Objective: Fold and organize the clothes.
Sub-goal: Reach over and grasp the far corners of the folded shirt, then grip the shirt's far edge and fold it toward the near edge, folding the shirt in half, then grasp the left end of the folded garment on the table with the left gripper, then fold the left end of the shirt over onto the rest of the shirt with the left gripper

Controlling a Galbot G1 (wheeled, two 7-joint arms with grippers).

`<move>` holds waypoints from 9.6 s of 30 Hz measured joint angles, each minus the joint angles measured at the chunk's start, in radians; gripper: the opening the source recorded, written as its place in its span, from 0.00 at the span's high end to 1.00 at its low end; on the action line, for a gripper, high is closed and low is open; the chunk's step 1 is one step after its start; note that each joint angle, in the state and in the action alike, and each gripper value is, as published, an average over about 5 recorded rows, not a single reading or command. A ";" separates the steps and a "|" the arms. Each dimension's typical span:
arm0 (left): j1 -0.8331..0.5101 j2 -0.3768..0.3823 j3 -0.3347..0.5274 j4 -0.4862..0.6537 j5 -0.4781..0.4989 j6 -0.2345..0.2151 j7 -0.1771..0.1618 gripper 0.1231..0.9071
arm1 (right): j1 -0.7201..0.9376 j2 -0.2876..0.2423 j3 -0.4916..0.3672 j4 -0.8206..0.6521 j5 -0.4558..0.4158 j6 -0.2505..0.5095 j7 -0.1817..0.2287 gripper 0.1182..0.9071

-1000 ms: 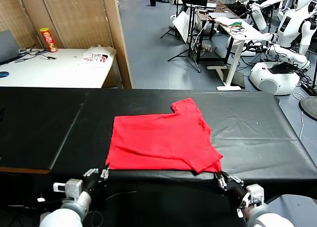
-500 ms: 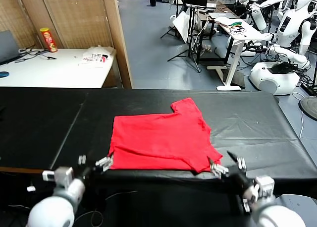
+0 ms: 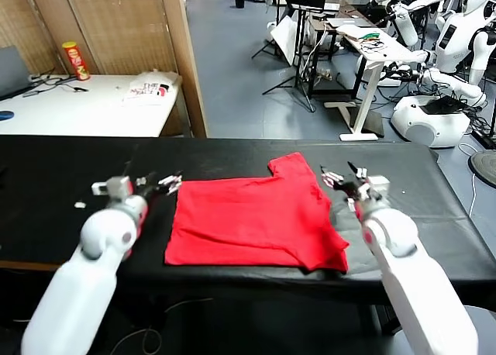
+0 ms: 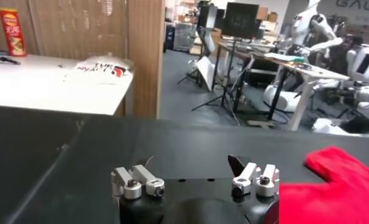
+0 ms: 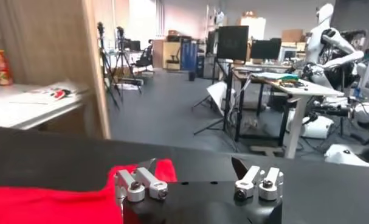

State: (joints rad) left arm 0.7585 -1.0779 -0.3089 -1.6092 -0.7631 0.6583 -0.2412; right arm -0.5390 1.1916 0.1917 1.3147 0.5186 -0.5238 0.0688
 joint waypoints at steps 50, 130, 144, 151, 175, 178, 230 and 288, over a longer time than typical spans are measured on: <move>-0.048 -0.042 0.019 0.164 0.065 -0.016 0.116 0.99 | -0.013 0.098 0.066 -0.097 0.031 0.096 -0.116 0.99; 0.338 -0.065 -0.102 -0.196 0.167 -0.075 0.047 0.14 | -0.498 -0.031 0.184 0.410 -0.044 0.000 -0.012 0.14; 0.303 -0.101 -0.087 -0.109 0.151 -0.095 0.083 0.55 | -0.498 -0.003 0.181 0.380 -0.052 0.009 -0.010 0.44; 0.308 -0.113 -0.077 -0.096 0.236 -0.140 0.101 0.96 | -0.518 0.022 0.185 0.378 -0.070 0.063 0.040 0.90; 0.344 -0.092 -0.117 -0.162 0.298 -0.197 0.091 0.17 | -0.627 -0.014 0.262 0.552 -0.060 0.096 -0.022 0.14; 0.385 -0.102 -0.139 -0.209 0.258 -0.191 0.081 0.14 | -0.655 -0.018 0.276 0.598 -0.054 0.096 -0.022 0.14; 0.610 0.091 -0.361 -0.252 0.714 -0.321 0.153 0.95 | -0.725 0.028 0.291 0.697 -0.145 0.143 -0.051 0.14; 0.509 -0.276 0.009 -0.461 0.200 -0.203 0.035 0.14 | -0.710 0.042 0.207 0.678 -0.172 0.153 -0.183 0.14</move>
State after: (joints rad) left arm 1.2673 -1.3538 -0.3000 -2.0704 -0.5635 0.4552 -0.2063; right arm -1.2494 1.2333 0.3982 1.9931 0.3470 -0.3705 -0.1138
